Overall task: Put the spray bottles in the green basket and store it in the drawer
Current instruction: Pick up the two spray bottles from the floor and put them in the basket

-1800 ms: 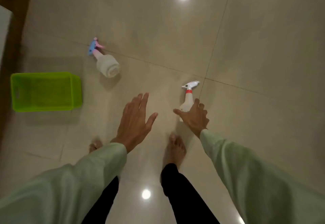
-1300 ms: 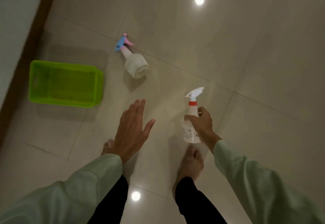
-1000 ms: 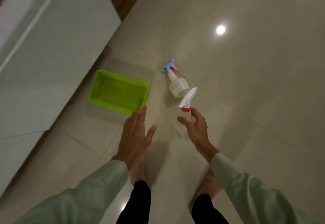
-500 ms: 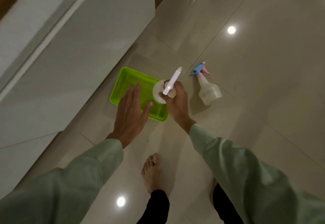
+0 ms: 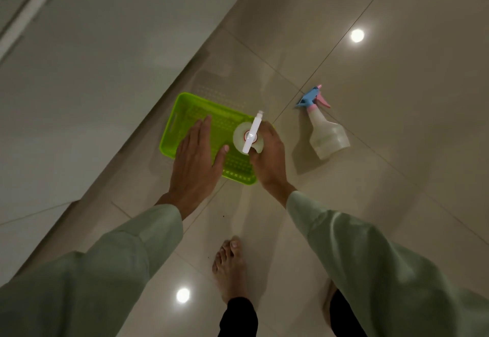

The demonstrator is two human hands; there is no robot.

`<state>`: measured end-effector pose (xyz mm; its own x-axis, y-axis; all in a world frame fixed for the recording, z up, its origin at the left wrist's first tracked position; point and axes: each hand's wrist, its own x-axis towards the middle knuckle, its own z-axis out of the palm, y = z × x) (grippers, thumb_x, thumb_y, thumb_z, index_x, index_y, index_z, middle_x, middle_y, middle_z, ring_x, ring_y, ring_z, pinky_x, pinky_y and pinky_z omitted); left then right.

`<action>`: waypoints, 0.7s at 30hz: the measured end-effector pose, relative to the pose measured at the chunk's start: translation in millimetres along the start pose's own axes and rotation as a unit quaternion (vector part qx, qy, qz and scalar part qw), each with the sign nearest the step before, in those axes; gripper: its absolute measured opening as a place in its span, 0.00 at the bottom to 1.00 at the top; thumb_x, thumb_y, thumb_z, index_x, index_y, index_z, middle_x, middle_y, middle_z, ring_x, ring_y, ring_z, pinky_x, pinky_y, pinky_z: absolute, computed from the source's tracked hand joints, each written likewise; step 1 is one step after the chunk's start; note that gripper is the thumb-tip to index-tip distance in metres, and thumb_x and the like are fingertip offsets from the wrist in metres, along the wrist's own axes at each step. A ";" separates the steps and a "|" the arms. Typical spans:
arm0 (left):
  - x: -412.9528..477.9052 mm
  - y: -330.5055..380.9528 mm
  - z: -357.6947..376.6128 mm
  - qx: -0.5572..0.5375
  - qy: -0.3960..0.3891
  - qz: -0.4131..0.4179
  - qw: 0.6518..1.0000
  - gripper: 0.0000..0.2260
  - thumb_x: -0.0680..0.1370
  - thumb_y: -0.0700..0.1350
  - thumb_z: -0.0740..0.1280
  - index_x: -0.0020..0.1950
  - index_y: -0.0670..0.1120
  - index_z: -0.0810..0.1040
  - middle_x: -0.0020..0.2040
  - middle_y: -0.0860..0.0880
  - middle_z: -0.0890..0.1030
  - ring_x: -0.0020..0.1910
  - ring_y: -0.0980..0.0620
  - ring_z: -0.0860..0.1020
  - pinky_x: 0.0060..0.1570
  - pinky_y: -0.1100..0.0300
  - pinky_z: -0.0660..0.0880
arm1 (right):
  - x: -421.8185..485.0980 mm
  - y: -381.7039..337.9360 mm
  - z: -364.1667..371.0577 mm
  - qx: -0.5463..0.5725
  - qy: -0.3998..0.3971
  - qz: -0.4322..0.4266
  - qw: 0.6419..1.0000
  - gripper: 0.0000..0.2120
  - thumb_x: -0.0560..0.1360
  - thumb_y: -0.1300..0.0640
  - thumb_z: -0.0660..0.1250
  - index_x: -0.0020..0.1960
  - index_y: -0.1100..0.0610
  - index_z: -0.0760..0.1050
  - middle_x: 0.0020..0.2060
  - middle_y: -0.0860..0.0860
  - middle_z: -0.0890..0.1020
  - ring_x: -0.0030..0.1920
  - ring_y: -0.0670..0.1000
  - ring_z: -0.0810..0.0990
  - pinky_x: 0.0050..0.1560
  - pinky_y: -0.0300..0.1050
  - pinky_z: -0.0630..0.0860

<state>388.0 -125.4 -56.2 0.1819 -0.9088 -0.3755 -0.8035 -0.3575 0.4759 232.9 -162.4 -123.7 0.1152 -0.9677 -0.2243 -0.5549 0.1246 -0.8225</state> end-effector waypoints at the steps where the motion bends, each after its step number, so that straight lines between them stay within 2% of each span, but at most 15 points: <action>1: -0.7 2.0 -1.7 0.002 -0.001 0.001 1.000 0.30 0.81 0.53 0.60 0.80 0.46 0.53 0.79 0.44 0.60 0.78 0.46 0.59 0.75 0.48 0.60 | 0.4 -0.9 -4.3 0.004 -0.011 0.011 1.000 0.25 0.71 0.70 0.71 0.68 0.63 0.74 0.64 0.57 0.79 0.64 0.57 0.77 0.64 0.45 0.73; 4: -1.9 11.6 -9.0 0.005 0.007 0.005 1.000 0.29 0.81 0.50 0.61 0.80 0.46 0.54 0.79 0.43 0.60 0.78 0.45 0.60 0.75 0.48 0.60 | -0.3 -1.7 -23.2 0.006 -0.020 0.033 0.999 0.34 0.67 0.73 0.68 0.73 0.60 0.70 0.69 0.55 0.76 0.69 0.54 0.74 0.66 0.29 0.63; 6: -3.5 21.6 -16.2 0.007 0.014 0.012 1.000 0.29 0.81 0.48 0.61 0.80 0.45 0.55 0.79 0.43 0.61 0.77 0.44 0.60 0.75 0.50 0.60 | -3.0 -2.4 -40.8 -0.003 -0.023 0.043 0.999 0.35 0.67 0.72 0.69 0.73 0.60 0.69 0.71 0.55 0.75 0.71 0.54 0.71 0.66 0.26 0.59; 10: -6.0 45.3 -26.9 0.012 0.038 0.029 0.999 0.28 0.80 0.43 0.61 0.79 0.44 0.56 0.78 0.43 0.63 0.77 0.45 0.62 0.74 0.50 0.60 | -11.7 2.0 -78.9 -0.025 -0.005 0.076 0.997 0.31 0.72 0.69 0.70 0.73 0.60 0.70 0.70 0.56 0.75 0.71 0.55 0.72 0.67 0.36 0.63; 14: -5.6 84.8 -29.8 0.001 0.054 0.057 0.997 0.27 0.79 0.42 0.61 0.78 0.43 0.59 0.77 0.43 0.65 0.76 0.44 0.64 0.74 0.51 0.61 | -9.9 16.4 -123.6 -0.079 0.029 0.116 0.990 0.29 0.74 0.60 0.72 0.73 0.58 0.69 0.67 0.55 0.75 0.66 0.57 0.73 0.60 0.43 0.69; 17: 1.7 112.9 -18.9 0.004 0.054 0.082 0.995 0.26 0.80 0.43 0.61 0.77 0.43 0.60 0.77 0.43 0.65 0.75 0.44 0.65 0.73 0.50 0.63 | 4.8 35.3 -144.1 -0.134 0.008 0.151 0.979 0.34 0.71 0.51 0.76 0.74 0.56 0.68 0.68 0.55 0.73 0.67 0.56 0.72 0.62 0.52 0.74; 21: 18.6 141.4 9.3 0.019 0.048 0.112 0.992 0.26 0.80 0.43 0.61 0.77 0.42 0.61 0.77 0.42 0.65 0.76 0.45 0.64 0.74 0.49 0.63 | 31.5 67.6 -150.5 -0.187 -0.032 0.157 0.969 0.44 0.67 0.43 0.79 0.75 0.55 0.64 0.69 0.57 0.71 0.69 0.59 0.69 0.65 0.57 0.72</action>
<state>272.5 -190.9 -3.3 0.0490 -0.9816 -0.1848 -0.8506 -0.1379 0.5073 75.1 -217.5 -107.7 -0.0633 -0.8782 -0.4741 -0.8289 0.3108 -0.4651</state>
